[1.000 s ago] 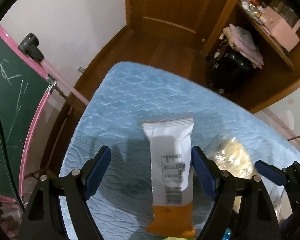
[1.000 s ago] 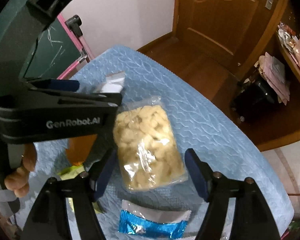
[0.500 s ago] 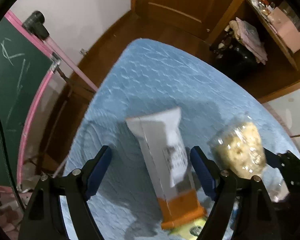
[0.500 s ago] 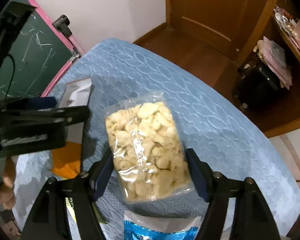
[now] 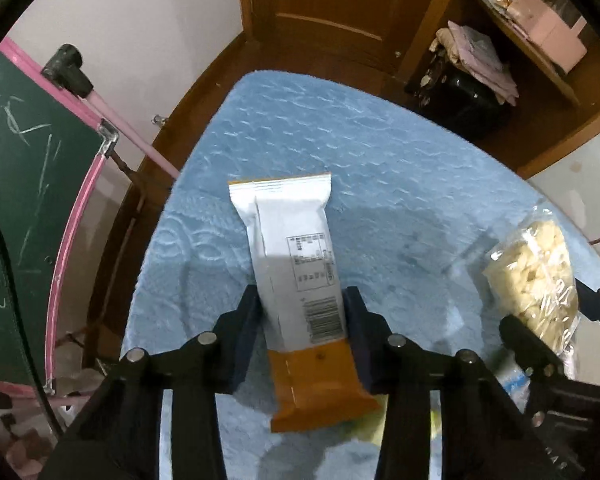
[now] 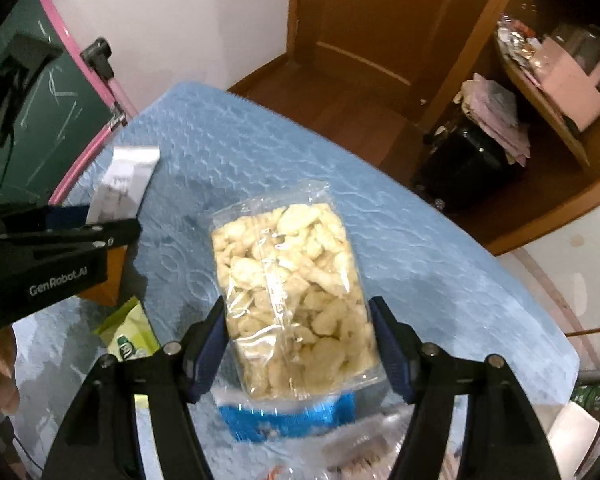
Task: Organize snacks
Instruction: 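Grasp the white-orange bar with left gripper while right grasps clear puffed-snack bag, then carry the bar and puffed-snack bag into the bin and open both grippers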
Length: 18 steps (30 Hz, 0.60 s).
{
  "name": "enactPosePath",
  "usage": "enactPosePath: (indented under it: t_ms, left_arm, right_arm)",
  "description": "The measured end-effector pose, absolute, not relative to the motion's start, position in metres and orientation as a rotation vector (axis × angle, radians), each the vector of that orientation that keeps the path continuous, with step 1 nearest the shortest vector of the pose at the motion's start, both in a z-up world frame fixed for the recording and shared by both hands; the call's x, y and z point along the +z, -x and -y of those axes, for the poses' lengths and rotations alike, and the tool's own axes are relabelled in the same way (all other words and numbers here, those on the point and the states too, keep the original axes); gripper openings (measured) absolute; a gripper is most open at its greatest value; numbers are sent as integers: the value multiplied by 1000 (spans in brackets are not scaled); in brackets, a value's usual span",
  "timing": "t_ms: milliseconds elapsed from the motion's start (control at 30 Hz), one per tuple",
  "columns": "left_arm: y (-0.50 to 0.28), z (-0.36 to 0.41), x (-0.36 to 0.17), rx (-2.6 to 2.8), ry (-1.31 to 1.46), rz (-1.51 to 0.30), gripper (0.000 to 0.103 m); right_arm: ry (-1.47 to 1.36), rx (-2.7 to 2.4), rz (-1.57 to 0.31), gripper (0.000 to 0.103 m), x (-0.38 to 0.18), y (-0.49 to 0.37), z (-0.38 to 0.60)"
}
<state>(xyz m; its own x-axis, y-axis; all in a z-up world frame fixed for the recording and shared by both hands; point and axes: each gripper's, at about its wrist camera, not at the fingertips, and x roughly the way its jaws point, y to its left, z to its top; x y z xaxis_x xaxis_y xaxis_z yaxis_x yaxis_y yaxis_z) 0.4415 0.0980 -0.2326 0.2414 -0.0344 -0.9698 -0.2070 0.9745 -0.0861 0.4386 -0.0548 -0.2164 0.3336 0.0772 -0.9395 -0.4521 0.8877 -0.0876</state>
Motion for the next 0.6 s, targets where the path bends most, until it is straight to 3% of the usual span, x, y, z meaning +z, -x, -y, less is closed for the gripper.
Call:
enactPosePath:
  t_ms: [600]
  left_arm:
    - [-311, -2, -64, -191, -53, -1093, 40]
  right_arm:
    - [148, 275, -1021, 68, -105, -321, 127]
